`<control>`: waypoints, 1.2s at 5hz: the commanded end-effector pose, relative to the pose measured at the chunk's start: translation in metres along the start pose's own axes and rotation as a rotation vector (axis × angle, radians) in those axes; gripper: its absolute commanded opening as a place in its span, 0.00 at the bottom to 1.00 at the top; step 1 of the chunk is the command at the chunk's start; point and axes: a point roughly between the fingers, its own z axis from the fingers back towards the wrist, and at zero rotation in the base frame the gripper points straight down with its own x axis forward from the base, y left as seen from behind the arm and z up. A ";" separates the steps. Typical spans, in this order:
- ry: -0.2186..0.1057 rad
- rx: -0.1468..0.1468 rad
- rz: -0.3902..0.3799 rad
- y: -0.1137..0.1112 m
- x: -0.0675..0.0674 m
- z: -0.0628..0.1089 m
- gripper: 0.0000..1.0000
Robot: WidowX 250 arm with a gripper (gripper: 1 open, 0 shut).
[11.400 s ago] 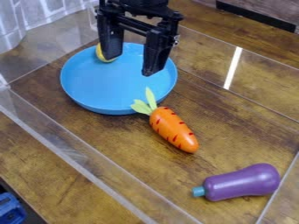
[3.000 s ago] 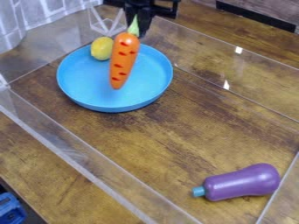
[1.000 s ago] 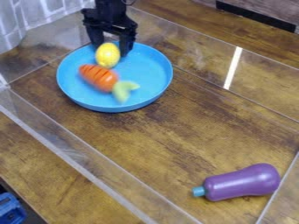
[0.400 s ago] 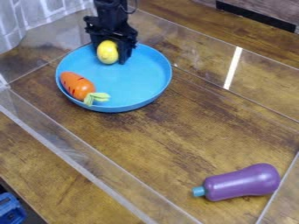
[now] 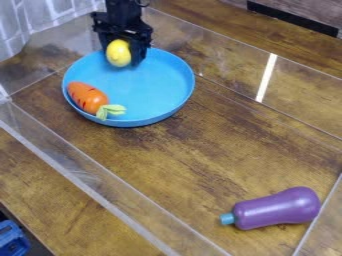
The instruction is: Move the carrot to the left side
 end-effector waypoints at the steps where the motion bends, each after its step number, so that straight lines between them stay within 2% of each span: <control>1: -0.141 0.026 -0.011 0.012 0.024 0.058 0.00; 2: -0.147 0.016 -0.036 0.009 0.025 0.062 0.00; 3: -0.150 0.019 -0.025 0.002 0.025 0.070 0.00; 4: -0.142 0.038 -0.010 0.006 0.018 0.073 0.00; 6: -0.141 0.025 -0.126 0.033 0.021 0.085 0.00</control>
